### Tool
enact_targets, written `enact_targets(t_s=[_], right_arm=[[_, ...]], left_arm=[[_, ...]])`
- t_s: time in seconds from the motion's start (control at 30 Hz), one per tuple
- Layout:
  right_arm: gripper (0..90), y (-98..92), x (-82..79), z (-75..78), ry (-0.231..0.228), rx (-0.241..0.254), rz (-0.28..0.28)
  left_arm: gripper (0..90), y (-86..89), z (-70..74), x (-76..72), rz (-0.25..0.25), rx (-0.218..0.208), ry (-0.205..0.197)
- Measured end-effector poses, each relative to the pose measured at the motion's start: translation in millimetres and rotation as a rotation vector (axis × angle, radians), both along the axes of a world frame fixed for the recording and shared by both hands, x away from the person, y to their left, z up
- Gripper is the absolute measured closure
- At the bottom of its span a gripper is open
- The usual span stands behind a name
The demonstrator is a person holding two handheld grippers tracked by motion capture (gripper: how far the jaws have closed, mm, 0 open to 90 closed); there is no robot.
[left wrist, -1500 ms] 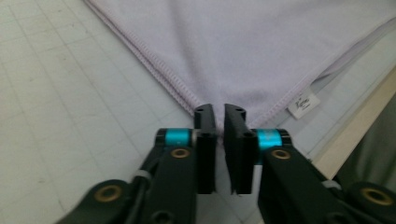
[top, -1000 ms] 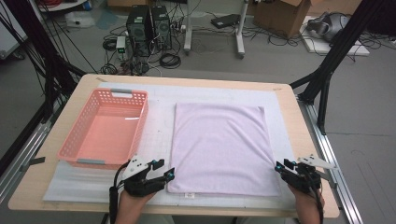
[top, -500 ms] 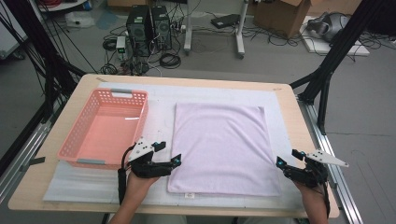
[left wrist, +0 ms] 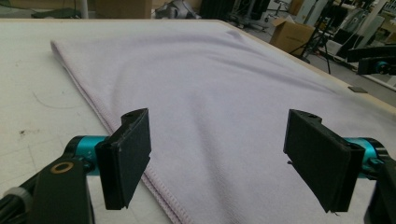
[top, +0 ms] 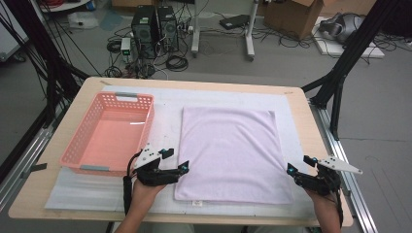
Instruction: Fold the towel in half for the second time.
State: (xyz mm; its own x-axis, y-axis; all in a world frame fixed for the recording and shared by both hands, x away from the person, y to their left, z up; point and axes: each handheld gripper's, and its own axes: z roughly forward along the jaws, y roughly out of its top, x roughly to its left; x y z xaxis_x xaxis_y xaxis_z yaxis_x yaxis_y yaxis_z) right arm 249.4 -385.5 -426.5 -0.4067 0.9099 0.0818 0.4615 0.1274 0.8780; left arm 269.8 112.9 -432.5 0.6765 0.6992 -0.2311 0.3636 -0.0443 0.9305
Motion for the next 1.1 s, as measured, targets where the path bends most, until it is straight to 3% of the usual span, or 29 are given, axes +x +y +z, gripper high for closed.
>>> enact_targets(t_s=[0.2, 0.27, 0.37, 0.43, 0.47, 0.63, 0.87, 0.9, 1.1], right_arm=[[23.4, 1.2, 6.1, -2.8, 0.019, 0.000, -0.002], [23.4, 1.7, 10.5, -4.3, 0.028, 0.005, -0.004], [23.5, 2.4, 18.9, -5.9, 0.047, -0.001, 0.002], [23.4, 3.3, 25.7, -7.1, 0.059, -0.007, 0.004], [23.4, 3.3, 29.7, -7.6, 0.068, -0.011, 0.007], [23.8, 2.1, 52.2, -10.3, 0.110, -0.011, 0.004], [25.0, -2.4, 88.1, -8.5, 0.186, 0.001, -0.025], [25.6, -2.5, 92.7, -6.9, 0.191, 0.003, -0.033], [28.4, -2.9, 124.0, 2.4, 0.205, 0.011, -0.054]], left_arm=[[23.2, -0.2, -2.3, 5.8, -0.028, -0.019, 0.027], [23.2, -0.4, -2.3, 11.0, -0.048, -0.048, 0.033], [23.5, -4.3, -2.1, 19.0, -0.080, -0.074, -0.019], [23.9, -8.4, -2.3, 26.7, -0.085, -0.057, -0.028], [24.4, -10.2, -1.7, 31.3, -0.083, -0.028, -0.024], [23.8, -18.8, 5.4, 55.5, -0.053, 0.061, 0.028], [18.6, -23.0, 11.9, 97.9, 0.026, 0.079, 0.088], [18.6, -22.8, 12.0, 103.1, 0.040, 0.068, 0.089], [21.7, -25.1, 8.5, 135.3, 0.075, 0.119, 0.144]])
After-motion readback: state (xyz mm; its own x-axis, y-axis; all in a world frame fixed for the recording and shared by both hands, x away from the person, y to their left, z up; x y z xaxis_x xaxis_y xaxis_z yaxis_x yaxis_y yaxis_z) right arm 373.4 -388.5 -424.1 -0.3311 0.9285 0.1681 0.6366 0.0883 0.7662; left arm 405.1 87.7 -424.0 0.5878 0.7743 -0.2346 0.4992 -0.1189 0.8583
